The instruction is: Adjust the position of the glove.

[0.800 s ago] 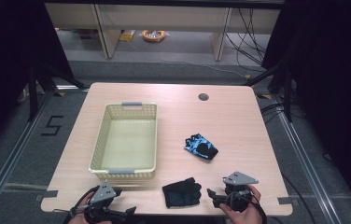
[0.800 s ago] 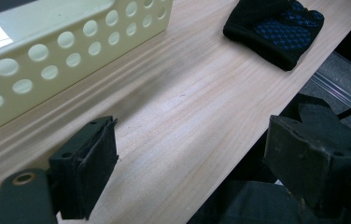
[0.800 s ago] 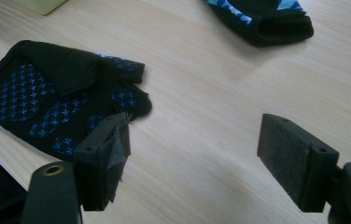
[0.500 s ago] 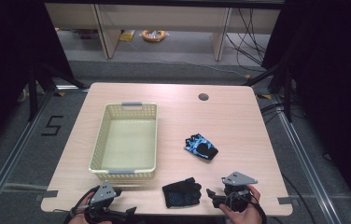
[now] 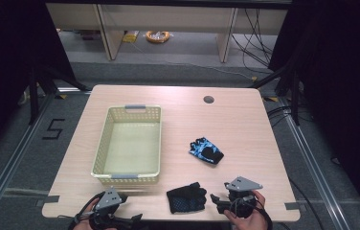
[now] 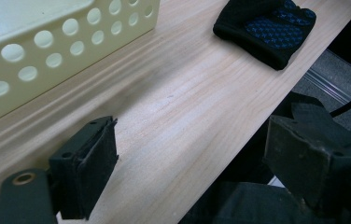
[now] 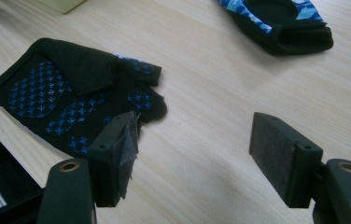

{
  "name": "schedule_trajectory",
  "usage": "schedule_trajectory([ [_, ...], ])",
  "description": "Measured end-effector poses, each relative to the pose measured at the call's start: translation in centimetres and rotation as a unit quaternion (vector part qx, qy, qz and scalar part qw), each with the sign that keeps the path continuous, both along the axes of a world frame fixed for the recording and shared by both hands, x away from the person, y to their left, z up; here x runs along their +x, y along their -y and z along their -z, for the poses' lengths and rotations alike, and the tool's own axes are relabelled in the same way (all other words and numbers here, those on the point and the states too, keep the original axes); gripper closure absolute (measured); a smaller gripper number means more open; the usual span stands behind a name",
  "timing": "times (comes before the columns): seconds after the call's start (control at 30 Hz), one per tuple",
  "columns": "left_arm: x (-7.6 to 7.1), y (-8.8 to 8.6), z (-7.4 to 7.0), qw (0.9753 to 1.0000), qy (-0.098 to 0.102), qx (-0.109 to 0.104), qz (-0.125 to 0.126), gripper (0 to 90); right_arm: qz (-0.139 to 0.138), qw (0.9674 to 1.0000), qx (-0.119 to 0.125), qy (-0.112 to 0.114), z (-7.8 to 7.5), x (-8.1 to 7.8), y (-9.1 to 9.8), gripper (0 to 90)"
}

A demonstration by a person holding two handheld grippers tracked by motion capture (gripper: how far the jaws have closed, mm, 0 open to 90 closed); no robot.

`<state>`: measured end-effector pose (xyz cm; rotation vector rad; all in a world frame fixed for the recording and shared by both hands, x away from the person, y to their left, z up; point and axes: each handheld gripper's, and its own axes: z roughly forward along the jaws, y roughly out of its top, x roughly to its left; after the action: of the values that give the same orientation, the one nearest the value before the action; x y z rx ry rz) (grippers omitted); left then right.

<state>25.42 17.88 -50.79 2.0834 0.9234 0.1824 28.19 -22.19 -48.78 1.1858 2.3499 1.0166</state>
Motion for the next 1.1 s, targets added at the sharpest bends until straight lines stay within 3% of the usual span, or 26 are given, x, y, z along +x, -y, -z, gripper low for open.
schedule_trajectory([
  [0.23,0.0,0.4,0.1,0.9999,-0.003,-0.009,-0.004,16.4,-0.004,0.9999,0.013,-0.004,-0.1,0.1,-0.4,34.2],
  [0.27,0.0,0.7,0.1,0.9997,-0.008,-0.02,-0.009,16.4,-0.007,0.9999,0.013,-0.002,-0.1,0.1,-0.5,34.6],
  [0.3,0.1,0.7,0.1,0.9999,-0.004,-0.012,0.0,16.5,-0.01,0.9999,0.012,-0.001,-0.1,0.2,-0.6,35.2],
  [0.33,0.1,0.9,0.0,0.9998,-0.014,-0.012,0.006,16.7,-0.011,0.9997,0.02,-0.009,-0.2,0.2,-0.8,36.0],
  [0.4,0.1,1.6,0.1,0.9996,-0.013,-0.023,0.005,18.5,-0.027,0.9995,0.018,-0.002,0.0,0.5,-1.0,37.7],
  [0.43,0.2,1.9,0.1,0.9994,-0.013,-0.03,0.009,20.2,-0.028,0.9991,0.028,-0.014,-0.1,0.5,-1.3,39.0],
  [0.47,0.2,2.3,0.1,0.9992,-0.022,-0.032,0.008,21.3,-0.031,0.9993,0.02,-0.009,-0.2,0.6,-1.4,40.1],
  [0.5,0.3,2.8,0.3,0.9991,-0.013,-0.04,0.009,22.2,-0.034,0.9992,0.018,-0.011,-0.2,0.7,-1.6,40.9],
  [0.57,0.5,3.6,0.2,0.9992,-0.024,-0.023,0.024,25.3,-0.048,0.9988,0.007,0.001,-0.2,1.2,-2.1,43.1],
  [0.6,0.5,4.3,0.3,0.9989,-0.02,-0.038,0.018,26.9,-0.052,0.9986,0.006,-0.001,-0.2,1.3,-2.2,44.3],
  [0.63,0.7,4.6,0.3,0.9988,-0.013,-0.032,0.034,28.4,-0.053,0.9986,0.004,-0.007,-0.2,1.5,-2.4,45.1],
  [0.67,0.7,5.2,0.3,0.9987,-0.018,-0.032,0.035,29.6,-0.059,0.9983,0.0,-0.002,-0.1,1.8,-2.5,45.7],
  [0.7,0.7,5.8,0.3,0.9985,-0.021,-0.037,0.033,30.4,-0.055,0.9984,0.001,-0.013,-0.1,1.8,-2.7,46.6],
  [0.8,0.9,6.9,0.4,0.9982,-0.015,-0.024,0.053,34.2,-0.061,0.998,0.002,-0.015,0.2,2.4,-3.0,48.5],
  [1.0,1.2,8.6,0.5,0.9982,-0.011,-0.018,0.056,37.1,-0.07,0.9971,0.002,-0.031,0.5,3.3,-3.9,49.9],
  [1.03,1.4,9.0,0.6,0.9982,-0.005,-0.014,0.059,37.1,-0.07,0.997,0.004,-0.032,0.6,3.5,-4.0,50.2],
  [1.07,1.6,9.0,0.5,0.9978,-0.002,0.005,0.067,37.1,-0.073,0.9969,0.006,-0.029,0.7,3.7,-4.1,50.2],
  [1.1,1.6,9.4,0.6,0.9979,-0.006,-0.007,0.064,37.1,-0.076,0.9967,0.006,-0.028,0.8,3.9,-4.2,50.2],
])
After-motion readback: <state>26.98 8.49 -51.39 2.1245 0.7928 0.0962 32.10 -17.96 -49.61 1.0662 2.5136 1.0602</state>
